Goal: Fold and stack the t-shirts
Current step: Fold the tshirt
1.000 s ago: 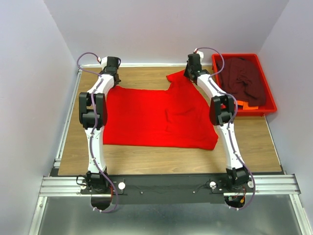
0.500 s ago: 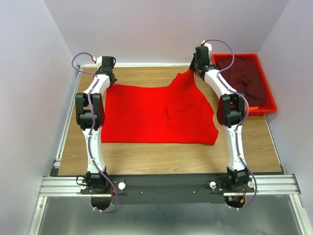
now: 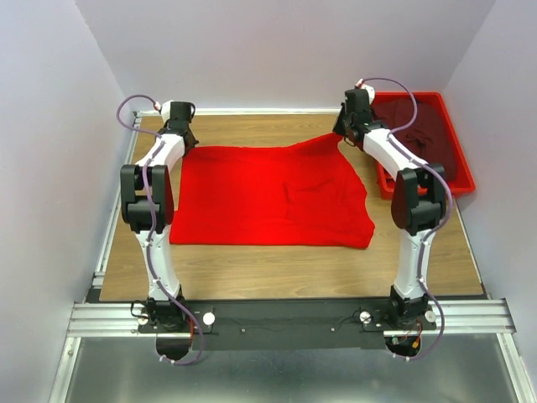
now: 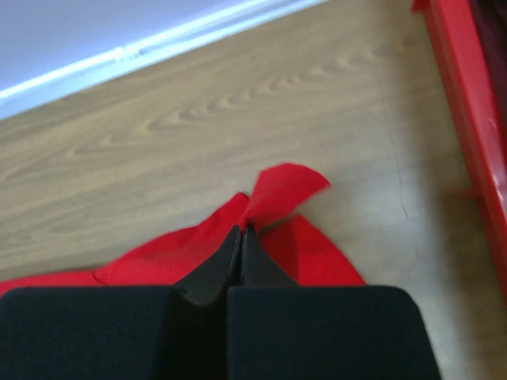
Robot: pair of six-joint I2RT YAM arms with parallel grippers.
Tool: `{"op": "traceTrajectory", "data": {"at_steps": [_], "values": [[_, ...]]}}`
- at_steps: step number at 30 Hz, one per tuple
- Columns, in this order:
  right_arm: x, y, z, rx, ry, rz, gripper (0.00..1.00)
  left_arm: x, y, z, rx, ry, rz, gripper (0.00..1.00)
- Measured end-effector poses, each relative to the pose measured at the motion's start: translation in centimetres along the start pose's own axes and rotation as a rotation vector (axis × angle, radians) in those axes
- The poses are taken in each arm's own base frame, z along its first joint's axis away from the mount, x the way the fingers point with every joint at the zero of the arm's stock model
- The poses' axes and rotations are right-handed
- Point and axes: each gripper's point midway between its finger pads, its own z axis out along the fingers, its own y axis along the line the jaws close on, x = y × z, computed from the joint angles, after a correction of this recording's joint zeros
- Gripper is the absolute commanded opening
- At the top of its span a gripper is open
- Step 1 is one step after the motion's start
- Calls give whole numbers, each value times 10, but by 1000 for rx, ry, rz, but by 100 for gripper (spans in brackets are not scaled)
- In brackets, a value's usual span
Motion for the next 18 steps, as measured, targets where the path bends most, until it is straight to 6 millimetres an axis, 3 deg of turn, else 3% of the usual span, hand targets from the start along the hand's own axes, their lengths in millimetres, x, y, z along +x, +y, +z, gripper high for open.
{"op": "traceTrajectory", "data": {"at_steps": [10, 18], "values": [[28, -26, -72, 16, 38, 65, 0, 0, 11, -43, 31, -27, -39, 0], [54, -42, -116, 12, 71, 110, 0, 24, 23, -56, 32, 10, -58, 0]]}}
